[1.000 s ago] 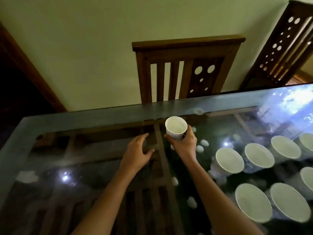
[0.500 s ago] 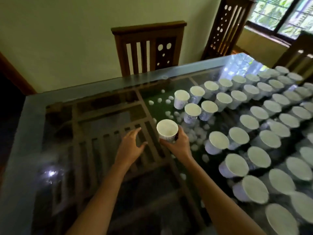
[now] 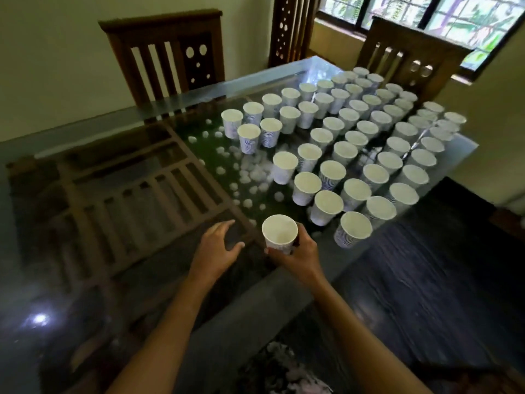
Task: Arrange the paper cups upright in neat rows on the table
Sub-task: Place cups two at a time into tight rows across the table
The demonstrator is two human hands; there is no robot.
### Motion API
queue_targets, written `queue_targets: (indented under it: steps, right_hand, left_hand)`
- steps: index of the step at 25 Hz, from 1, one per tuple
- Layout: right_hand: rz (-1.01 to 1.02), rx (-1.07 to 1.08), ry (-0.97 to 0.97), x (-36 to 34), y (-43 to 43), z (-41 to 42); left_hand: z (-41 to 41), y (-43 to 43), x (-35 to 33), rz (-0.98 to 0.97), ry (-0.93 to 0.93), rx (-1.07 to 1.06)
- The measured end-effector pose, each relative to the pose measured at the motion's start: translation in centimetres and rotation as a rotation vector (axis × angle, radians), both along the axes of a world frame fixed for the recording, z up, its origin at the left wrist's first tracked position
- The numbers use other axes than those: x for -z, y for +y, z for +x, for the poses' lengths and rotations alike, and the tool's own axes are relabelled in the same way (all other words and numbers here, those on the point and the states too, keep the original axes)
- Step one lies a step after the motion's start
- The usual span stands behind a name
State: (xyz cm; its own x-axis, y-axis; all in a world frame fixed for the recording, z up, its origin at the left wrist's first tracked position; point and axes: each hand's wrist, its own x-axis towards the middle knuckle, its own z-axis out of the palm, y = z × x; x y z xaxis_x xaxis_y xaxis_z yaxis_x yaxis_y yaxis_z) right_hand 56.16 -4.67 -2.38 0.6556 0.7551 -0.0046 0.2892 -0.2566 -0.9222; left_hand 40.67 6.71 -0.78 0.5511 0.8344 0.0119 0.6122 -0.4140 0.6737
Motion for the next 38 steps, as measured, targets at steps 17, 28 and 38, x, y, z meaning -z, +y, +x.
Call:
queue_targets:
  steps: [17, 28, 38]
  right_hand:
    - [-0.150, -0.124, 0.038, 2.0, -7.2, 8.1]
    - [-0.143, -0.308, -0.211, -1.4, -11.5, 11.9]
    - [-0.126, -0.303, -0.622, -8.2, -12.6, 24.6]
  left_hand:
    - [6.9, -11.5, 0.5, -0.056, -0.006, -0.142]
    - [9.8, -13.0, -2.9, 0.111, -0.035, -0.179]
    - [22.2, -14.7, -5.9, 0.231, -0.076, 0.112]
